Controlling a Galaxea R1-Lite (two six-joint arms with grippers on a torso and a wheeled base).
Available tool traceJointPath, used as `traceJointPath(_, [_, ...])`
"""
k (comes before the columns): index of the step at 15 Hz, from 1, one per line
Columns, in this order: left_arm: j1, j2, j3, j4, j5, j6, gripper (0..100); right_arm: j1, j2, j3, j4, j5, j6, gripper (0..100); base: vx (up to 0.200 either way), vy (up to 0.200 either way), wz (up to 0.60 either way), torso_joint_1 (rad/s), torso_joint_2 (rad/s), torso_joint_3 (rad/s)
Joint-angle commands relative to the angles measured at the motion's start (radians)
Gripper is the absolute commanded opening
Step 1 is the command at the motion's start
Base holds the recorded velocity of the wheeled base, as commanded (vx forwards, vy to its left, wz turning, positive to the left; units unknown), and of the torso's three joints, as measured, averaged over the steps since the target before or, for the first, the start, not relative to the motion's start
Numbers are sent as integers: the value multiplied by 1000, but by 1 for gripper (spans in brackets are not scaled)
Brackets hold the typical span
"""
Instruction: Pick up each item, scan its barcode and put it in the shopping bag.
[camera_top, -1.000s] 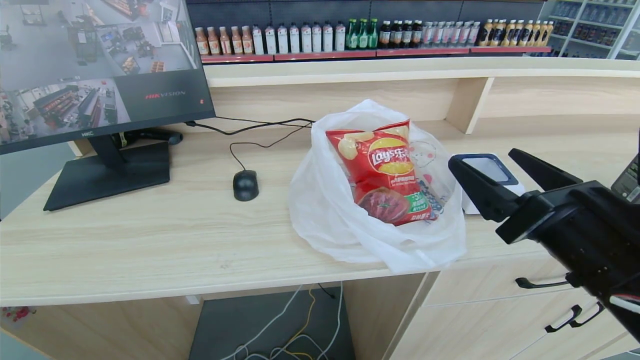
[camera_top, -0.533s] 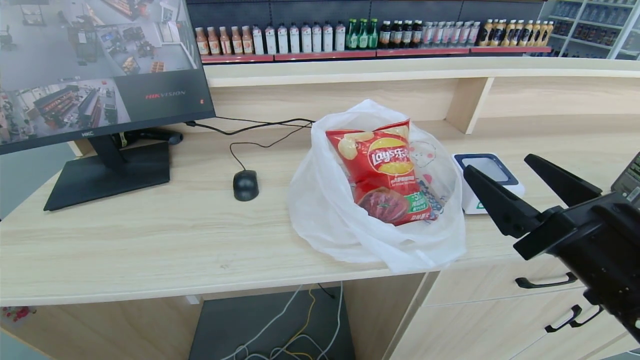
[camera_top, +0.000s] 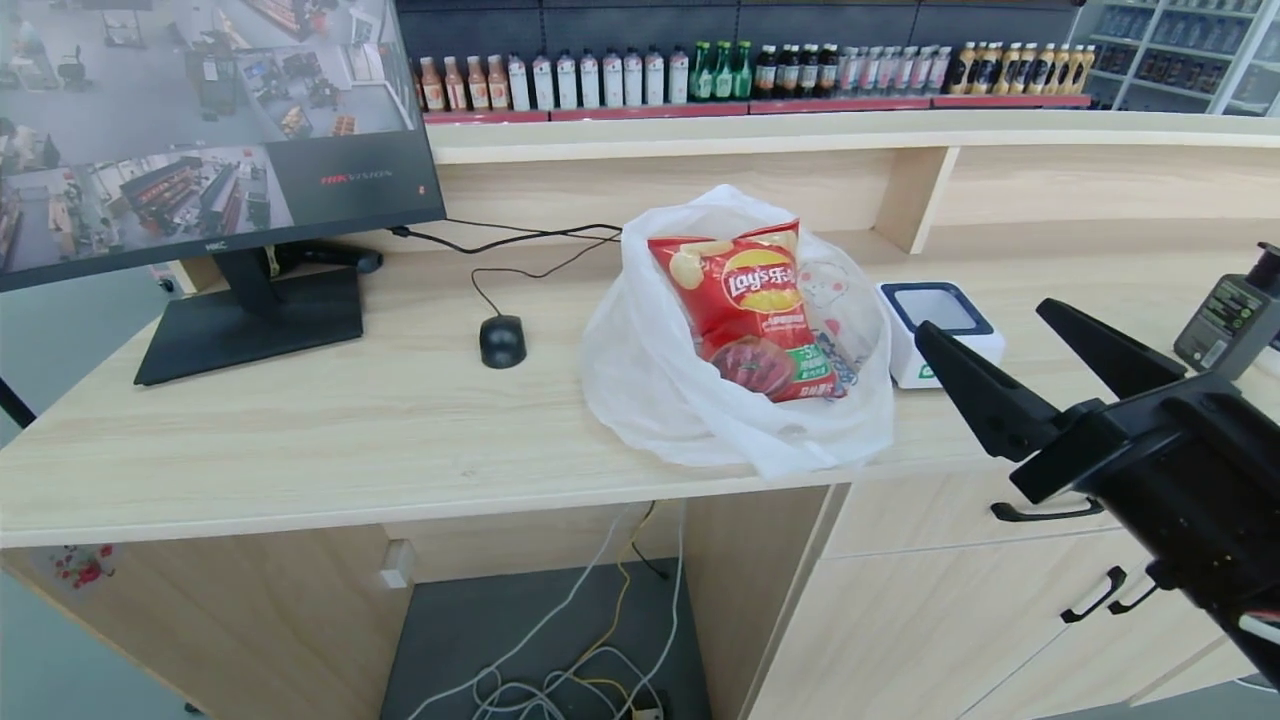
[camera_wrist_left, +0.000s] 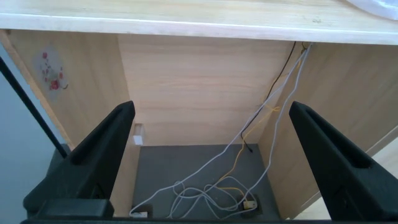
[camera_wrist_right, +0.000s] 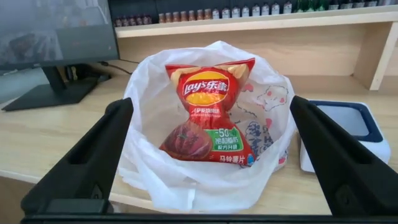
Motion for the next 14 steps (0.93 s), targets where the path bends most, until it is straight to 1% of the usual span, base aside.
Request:
traceJointPath(1, [1,0,0,1,0,-3,100,-6,13,-2,-1,0,0,100,0,0,0,0,0,0])
traceJointPath(7, [1,0,0,1,0,-6,100,-14,15,-3,-3,6,0,100,0,-200,0,4,2,4])
traceJointPath(10, [1,0,0,1,0,-9,100,-36,24,-8,-9,7,0,100,0,-200,0,14,12,-1])
traceJointPath(14, [1,0,0,1,0,-10,100,-37,84,-48,-17,27,0,100,0,-200,0,1,4,2])
